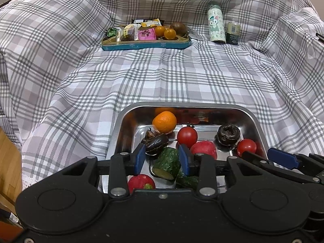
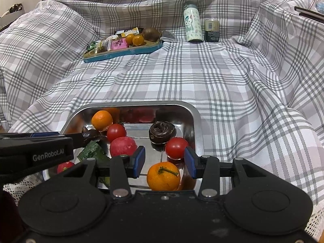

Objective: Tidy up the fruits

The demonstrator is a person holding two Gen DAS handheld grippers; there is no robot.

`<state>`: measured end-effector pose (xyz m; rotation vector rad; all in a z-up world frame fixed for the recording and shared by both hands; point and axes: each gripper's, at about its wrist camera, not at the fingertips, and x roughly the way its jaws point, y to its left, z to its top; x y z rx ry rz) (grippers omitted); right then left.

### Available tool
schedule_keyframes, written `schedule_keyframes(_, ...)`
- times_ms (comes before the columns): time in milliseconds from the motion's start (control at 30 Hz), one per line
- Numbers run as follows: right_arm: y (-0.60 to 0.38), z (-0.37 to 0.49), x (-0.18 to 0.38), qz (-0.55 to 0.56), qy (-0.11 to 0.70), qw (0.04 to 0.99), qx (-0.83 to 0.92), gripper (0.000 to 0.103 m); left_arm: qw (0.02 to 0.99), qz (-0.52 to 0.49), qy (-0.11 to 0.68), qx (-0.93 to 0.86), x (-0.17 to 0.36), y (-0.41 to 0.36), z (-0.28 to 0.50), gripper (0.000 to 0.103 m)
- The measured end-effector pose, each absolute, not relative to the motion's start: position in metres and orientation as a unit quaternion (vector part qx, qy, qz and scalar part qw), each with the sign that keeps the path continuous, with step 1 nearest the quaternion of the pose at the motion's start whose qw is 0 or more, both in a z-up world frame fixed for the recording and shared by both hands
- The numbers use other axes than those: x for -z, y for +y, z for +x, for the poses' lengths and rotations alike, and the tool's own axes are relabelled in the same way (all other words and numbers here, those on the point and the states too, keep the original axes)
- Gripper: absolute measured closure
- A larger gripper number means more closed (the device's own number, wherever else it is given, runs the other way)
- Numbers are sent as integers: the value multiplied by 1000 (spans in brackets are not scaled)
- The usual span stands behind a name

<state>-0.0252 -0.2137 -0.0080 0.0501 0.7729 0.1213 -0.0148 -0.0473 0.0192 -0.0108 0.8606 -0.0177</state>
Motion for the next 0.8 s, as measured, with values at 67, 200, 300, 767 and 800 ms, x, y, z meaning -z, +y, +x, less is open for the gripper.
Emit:
schedule_keyframes(67,-213,-25,8,24,377,924,-59,59,909,-4,417,9,-19,-47,-14,58)
schedule_keyframes(200,-213,-22,8,27,381,922,-61,59,907,-4,421,9,-18,-47,-11,58)
schedule_keyframes(300,-213,-20,8,27,384,921,-62,59,906,-6,424,10,-18,-47,-9,58)
schedule_keyframes(767,-212,-13,8,31,394,916,-66,59,902,-9,431,12,-15,-46,-1,58)
schedule_keyframes(800,-212,-12,8,31,394,916,-66,59,903,-8,430,12,-15,-47,-1,58)
